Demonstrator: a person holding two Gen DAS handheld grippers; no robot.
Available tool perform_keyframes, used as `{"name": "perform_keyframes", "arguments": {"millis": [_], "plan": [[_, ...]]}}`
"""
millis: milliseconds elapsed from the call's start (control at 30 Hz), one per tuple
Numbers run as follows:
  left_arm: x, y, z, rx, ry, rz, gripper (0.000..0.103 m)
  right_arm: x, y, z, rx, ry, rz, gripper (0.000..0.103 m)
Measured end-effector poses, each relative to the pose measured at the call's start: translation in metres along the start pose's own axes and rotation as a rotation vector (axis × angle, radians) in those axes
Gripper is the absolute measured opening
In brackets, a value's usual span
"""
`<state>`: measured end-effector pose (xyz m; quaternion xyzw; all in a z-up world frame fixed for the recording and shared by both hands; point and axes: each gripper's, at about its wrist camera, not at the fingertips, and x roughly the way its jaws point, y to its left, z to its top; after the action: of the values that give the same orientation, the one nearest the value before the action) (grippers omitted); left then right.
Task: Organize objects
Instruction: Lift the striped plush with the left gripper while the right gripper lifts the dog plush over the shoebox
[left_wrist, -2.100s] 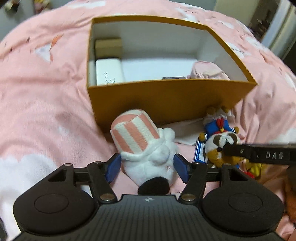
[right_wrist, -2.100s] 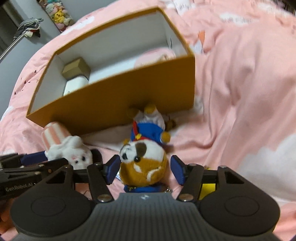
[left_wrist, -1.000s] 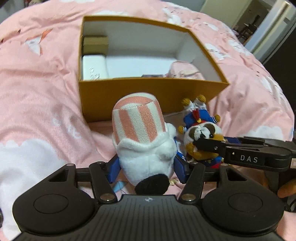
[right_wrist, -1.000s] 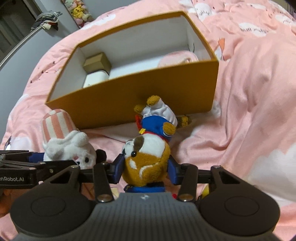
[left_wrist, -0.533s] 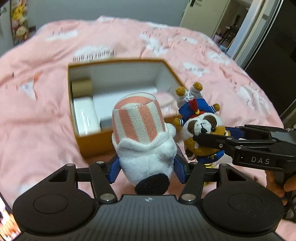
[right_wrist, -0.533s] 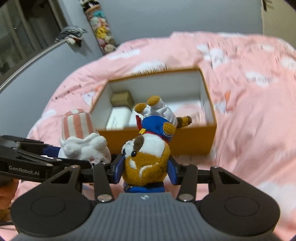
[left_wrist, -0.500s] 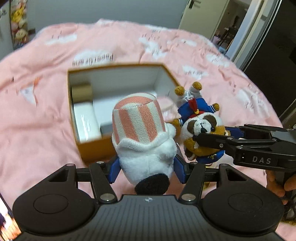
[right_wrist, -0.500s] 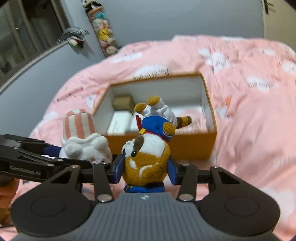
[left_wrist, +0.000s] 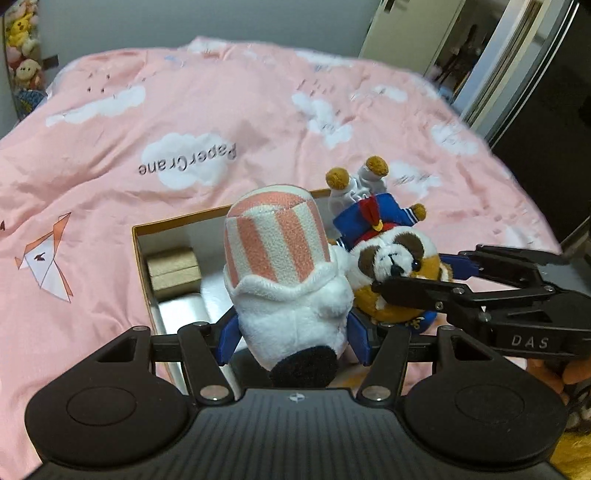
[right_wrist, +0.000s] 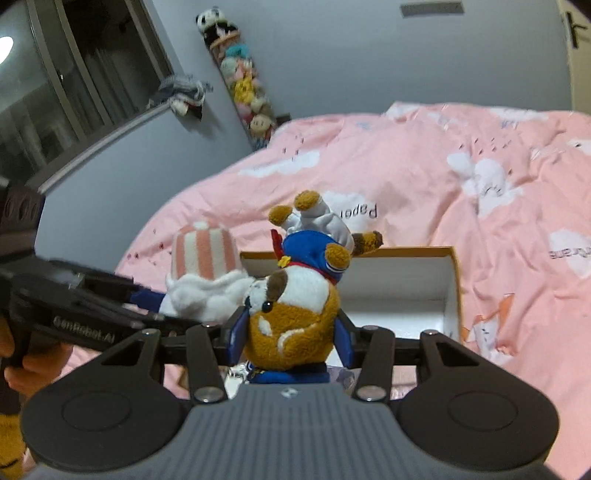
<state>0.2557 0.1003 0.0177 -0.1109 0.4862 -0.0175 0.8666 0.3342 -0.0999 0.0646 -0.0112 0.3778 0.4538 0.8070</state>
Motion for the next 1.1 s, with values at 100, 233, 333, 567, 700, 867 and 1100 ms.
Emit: {"name": "perform_keyframes", "arguments": {"millis": [100, 233, 333, 567, 700, 867, 1100], "plan": [[0.035, 0.017, 0.011, -0.025, 0.082, -0.002, 0.068, 0.036, -0.011, 0.004, -0.016, 0.060, -0.004, 0.050], [0.077, 0.033, 0.017, -0.029, 0.175, 0.005, 0.068, 0.081, -0.026, 0.003, -0.036, 0.151, -0.007, 0.050], [0.100, 0.043, 0.019, -0.053, 0.218, 0.005, 0.068, 0.106, -0.035, -0.002, -0.035, 0.201, -0.009, 0.050], [0.132, 0.053, 0.020, -0.062, 0.262, 0.040, 0.070, 0.144, -0.052, -0.006, 0.004, 0.258, 0.016, 0.050], [0.138, 0.057, 0.024, -0.071, 0.246, 0.036, 0.072, 0.151, -0.056, -0.002, 0.009, 0.278, 0.024, 0.052], [0.139, 0.060, 0.026, -0.099, 0.234, 0.039, 0.076, 0.156, -0.062, -0.002, 0.039, 0.288, 0.034, 0.056], [0.114, 0.052, 0.022, -0.047, 0.219, 0.028, 0.077, 0.142, -0.075, 0.001, 0.127, 0.271, 0.064, 0.053]]}}
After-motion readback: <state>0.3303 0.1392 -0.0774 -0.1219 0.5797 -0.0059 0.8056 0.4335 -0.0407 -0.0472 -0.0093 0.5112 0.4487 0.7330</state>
